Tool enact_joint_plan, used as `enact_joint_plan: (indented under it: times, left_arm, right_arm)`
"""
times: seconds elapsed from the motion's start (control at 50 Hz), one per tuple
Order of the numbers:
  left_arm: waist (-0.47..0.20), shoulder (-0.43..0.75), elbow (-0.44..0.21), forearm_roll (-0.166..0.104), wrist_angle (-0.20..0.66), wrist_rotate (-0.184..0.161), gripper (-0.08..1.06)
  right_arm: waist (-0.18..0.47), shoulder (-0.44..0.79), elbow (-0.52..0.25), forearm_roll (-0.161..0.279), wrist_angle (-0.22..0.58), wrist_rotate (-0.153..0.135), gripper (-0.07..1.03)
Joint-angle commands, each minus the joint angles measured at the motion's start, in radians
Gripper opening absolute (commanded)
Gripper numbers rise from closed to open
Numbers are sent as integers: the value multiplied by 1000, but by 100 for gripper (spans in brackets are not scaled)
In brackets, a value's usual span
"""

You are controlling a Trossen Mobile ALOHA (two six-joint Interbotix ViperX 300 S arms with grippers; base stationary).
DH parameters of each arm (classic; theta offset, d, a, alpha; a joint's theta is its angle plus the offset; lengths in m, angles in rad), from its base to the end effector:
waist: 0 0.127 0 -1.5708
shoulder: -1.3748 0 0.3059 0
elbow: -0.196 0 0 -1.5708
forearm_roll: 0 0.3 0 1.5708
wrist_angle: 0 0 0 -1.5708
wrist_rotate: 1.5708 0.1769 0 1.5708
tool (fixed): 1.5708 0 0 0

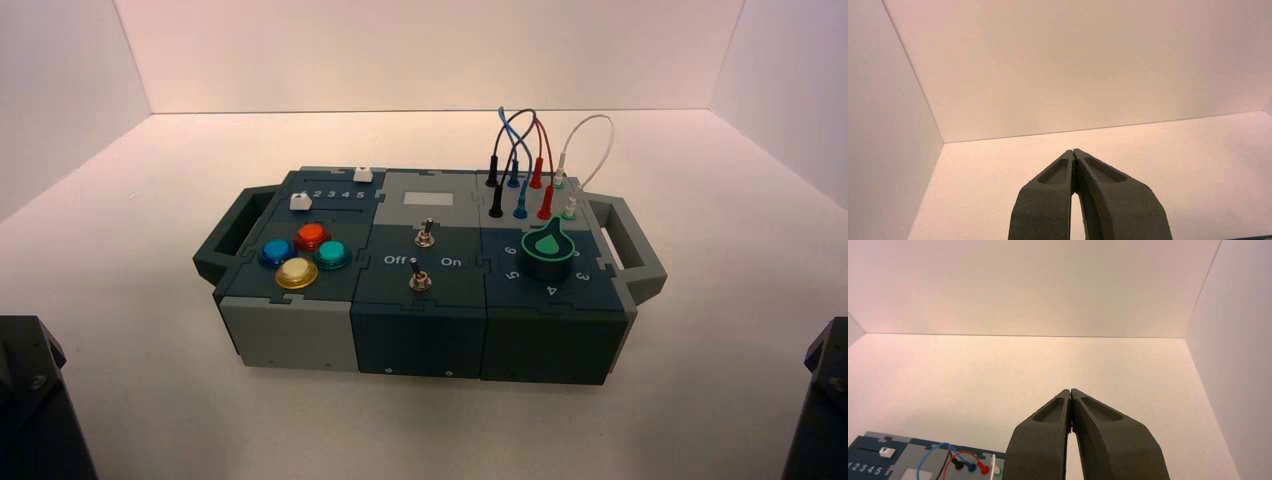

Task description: Move the top slider to position 2.

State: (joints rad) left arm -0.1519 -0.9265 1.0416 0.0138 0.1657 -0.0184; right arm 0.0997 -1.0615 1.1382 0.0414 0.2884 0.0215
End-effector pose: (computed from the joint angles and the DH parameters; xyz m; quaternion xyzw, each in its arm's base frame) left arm 0.2609 -0.0395 0.2714 0.0084 0.1397 -0.0737 0.9874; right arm 0.2301 0.0251 0.2392 0.0221 0.1828 0.0492 0.9817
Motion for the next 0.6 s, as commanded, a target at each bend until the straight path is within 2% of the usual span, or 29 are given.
enact_joint_plan:
  times: [0.02, 0.24, 0.4, 0.48, 0.6]
  left_arm:
    - [2, 5, -26, -2, -5, -2, -3]
    - [3, 14, -26, -2, -3, -3, -3]
    - [3, 26, -38, -2, 38, -5, -3]
    - [0, 44, -49, -6, 83, -14, -3]
    - [-14, 98, -81, -17, 209, -20, -3]
  right_arm:
    - [-5, 12, -25, 2, -5, 3, -2]
    - [0, 20, -21, 2, -3, 3, -2]
    - [20, 35, -28, 6, 18, 3, -2]
    - [37, 49, -31, 11, 40, 3, -2]
    - [97, 87, -46, 15, 86, 3, -2]
